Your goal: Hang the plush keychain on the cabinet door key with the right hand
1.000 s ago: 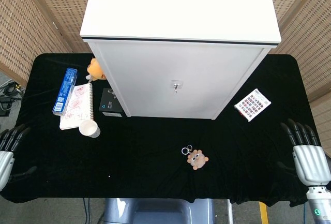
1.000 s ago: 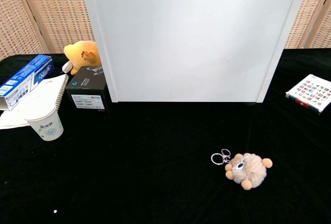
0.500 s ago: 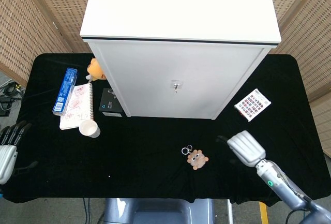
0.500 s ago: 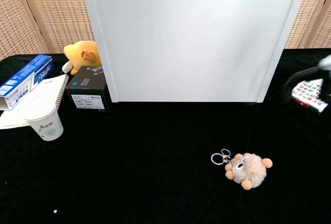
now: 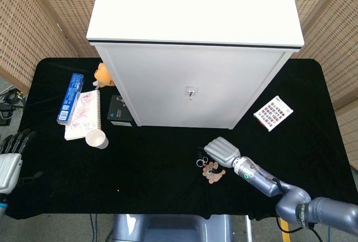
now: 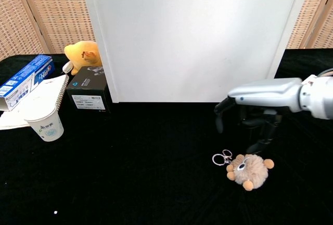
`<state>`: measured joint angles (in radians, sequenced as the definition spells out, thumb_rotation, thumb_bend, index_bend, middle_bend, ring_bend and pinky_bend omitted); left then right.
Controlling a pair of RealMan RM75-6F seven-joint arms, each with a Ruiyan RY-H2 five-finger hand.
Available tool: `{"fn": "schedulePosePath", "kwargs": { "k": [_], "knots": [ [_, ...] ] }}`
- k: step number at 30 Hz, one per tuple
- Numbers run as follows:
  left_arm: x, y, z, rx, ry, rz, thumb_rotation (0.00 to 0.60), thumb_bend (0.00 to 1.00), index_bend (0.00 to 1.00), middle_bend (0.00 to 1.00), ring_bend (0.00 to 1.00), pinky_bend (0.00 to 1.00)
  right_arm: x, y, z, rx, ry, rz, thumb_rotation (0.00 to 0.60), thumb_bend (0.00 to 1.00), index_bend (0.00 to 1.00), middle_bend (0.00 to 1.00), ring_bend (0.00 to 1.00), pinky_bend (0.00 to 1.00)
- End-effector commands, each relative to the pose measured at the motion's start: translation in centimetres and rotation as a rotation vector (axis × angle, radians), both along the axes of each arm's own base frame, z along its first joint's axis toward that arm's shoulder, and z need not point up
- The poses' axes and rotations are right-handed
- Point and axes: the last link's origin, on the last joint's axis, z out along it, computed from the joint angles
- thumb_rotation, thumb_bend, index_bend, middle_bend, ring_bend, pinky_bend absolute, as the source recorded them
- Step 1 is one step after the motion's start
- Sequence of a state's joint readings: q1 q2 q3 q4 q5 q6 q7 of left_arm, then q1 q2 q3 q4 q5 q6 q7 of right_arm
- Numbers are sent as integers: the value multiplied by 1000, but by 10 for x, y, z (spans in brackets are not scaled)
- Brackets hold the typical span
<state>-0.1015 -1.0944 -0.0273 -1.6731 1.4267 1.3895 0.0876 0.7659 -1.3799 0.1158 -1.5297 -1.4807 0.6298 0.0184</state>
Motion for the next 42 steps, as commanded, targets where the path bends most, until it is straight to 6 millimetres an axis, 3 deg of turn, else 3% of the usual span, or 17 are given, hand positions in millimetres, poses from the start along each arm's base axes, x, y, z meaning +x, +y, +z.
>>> {"fn": "schedulePosePath", "kwargs": {
  "k": [1, 11, 22, 42],
  "knots": [
    [-1, 1, 0, 2, 1, 4, 600, 0, 0, 0, 0, 0, 11, -11, -22, 4, 30, -16, 600, 363, 440, 1000, 1000, 1000],
    [-2, 0, 2, 4, -6, 7, 600, 0, 0, 0, 0, 0, 11, -14, -53, -36, 122, -2, 600, 449, 463, 1000, 1000, 1000],
    [-2, 0, 0, -7, -6, 3, 600, 0, 0, 0, 0, 0, 11, -13, -75, -84, 199, 1, 600, 462, 505, 1000, 1000, 1000],
    [-4, 0, 2, -2, -5, 10, 600, 0, 0, 0, 0, 0, 11, -10, -88, -81, 230, 8, 600, 519, 532, 1000, 1000, 1000]
  ]
}}
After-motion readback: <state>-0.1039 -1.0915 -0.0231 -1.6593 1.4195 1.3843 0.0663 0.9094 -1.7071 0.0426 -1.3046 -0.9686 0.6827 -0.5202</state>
